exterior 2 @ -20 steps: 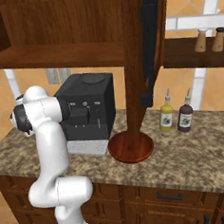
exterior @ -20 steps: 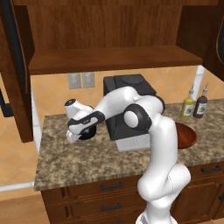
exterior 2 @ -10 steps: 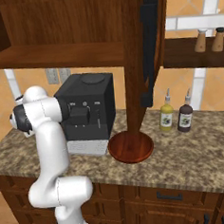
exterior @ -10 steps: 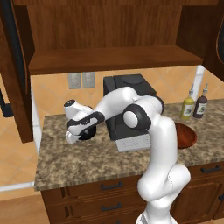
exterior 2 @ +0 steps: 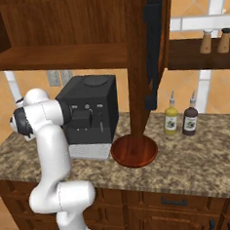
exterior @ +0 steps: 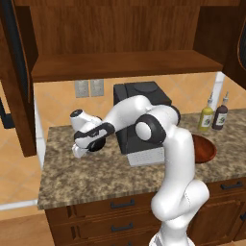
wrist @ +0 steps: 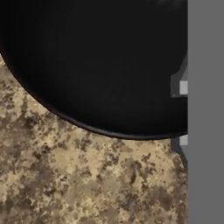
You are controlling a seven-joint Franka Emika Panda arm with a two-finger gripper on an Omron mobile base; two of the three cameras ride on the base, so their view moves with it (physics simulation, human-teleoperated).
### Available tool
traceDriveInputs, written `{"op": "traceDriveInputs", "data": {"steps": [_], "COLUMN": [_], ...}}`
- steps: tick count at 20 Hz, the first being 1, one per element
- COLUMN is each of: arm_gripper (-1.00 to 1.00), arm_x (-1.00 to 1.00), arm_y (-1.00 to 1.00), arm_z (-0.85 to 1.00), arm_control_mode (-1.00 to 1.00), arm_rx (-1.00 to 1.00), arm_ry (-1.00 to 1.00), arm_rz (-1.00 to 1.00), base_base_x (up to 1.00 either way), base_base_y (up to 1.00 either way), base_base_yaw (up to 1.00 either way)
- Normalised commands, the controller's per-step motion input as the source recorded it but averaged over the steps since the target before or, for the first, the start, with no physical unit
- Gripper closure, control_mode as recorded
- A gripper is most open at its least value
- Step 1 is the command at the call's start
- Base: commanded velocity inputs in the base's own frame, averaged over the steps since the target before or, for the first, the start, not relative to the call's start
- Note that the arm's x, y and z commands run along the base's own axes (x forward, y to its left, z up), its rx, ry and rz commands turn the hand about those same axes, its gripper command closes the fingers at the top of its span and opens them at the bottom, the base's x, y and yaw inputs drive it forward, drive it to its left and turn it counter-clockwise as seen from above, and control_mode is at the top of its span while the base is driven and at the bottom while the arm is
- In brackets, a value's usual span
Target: Pick up the bowls on the counter and stack them on top of one another in the open cabinet. Place the smaller bowl on top of the larger bowl.
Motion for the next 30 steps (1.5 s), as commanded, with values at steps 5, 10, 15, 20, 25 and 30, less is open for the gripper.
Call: {"op": "traceDriveInputs", "data": {"steps": [5,10,15,20,25,30], "arm_gripper": [1.0,1.0,1.0,1.0,1.0,1.0], "arm_x": [-0.29,-1.0,-1.0,-1.0,-1.0,-1.0], "arm_y": [0.0,0.02,0.0,-0.21,-0.45,-0.49], "arm_z": [0.07,0.46,0.51,0.51,0.5,0.41], "arm_control_mode": [-1.0,-1.0,-1.0,-1.0,-1.0,-1.0], "arm_rx": [0.0,0.01,0.01,0.09,0.06,0.01], "arm_ry": [-0.01,-0.05,-0.14,-0.21,-0.07,0.0], "arm_rz": [0.01,0.1,0.13,0.02,0.0,0.0], "base_base_x": [0.0,0.0,0.0,0.0,0.0,0.0], "base_base_y": [0.0,0.0,0.0,0.0,0.0,0.0], "base_base_yaw": [0.0,0.0,0.0,0.0,0.0,0.0]}}
